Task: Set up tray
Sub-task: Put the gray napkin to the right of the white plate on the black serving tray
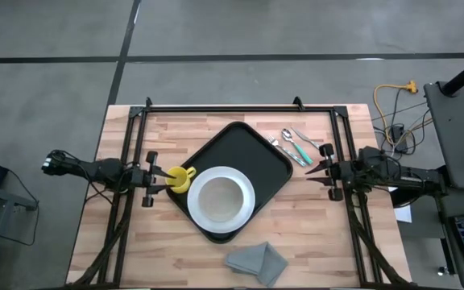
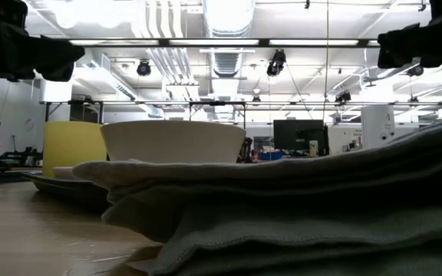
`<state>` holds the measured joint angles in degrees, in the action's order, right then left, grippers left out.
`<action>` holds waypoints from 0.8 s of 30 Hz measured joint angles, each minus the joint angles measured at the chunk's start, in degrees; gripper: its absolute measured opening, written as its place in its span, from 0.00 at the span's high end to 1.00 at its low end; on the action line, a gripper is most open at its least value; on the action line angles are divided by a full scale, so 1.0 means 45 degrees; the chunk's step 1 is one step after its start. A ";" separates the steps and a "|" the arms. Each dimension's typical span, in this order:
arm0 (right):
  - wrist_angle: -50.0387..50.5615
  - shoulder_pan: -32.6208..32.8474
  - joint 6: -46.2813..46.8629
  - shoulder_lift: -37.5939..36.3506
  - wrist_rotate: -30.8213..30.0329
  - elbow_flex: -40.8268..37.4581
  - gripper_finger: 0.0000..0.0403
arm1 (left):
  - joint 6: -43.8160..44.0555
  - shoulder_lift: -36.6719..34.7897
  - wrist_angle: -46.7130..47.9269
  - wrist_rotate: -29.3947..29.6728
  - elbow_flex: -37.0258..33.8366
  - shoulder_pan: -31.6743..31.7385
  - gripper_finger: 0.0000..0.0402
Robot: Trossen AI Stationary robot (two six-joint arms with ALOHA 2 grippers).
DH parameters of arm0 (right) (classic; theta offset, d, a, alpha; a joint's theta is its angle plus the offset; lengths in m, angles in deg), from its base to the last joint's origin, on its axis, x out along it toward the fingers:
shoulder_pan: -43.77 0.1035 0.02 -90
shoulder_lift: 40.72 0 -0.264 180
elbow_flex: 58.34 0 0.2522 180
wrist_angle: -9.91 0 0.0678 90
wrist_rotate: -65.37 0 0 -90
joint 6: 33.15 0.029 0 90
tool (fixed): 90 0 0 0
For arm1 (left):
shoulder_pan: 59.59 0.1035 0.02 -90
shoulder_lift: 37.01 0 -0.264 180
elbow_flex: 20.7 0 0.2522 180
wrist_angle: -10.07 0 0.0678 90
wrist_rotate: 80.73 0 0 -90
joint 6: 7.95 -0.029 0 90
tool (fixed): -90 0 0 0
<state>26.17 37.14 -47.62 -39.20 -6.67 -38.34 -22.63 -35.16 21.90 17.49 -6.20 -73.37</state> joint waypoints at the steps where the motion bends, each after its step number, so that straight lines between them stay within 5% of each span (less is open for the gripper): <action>1: 0.0039 0.0000 -0.0181 0.0005 -0.0005 0.0000 0.83 | 0.0000 0.0009 0.0001 -0.0004 0.0004 0.0000 0.75; 17: -0.0095 0.0000 0.0619 0.0005 0.0001 0.0000 0.83 | 0.0000 0.0038 0.0054 0.0001 0.0004 0.0000 0.75; 24: -0.2059 0.0000 0.1058 0.0049 0.0015 0.0000 0.83 | 0.0000 0.0038 0.0069 0.0001 0.0004 0.0000 0.75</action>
<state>16.91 37.14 -42.86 -38.98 -6.60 -38.34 -22.63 -34.99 22.20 17.49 -6.19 -73.37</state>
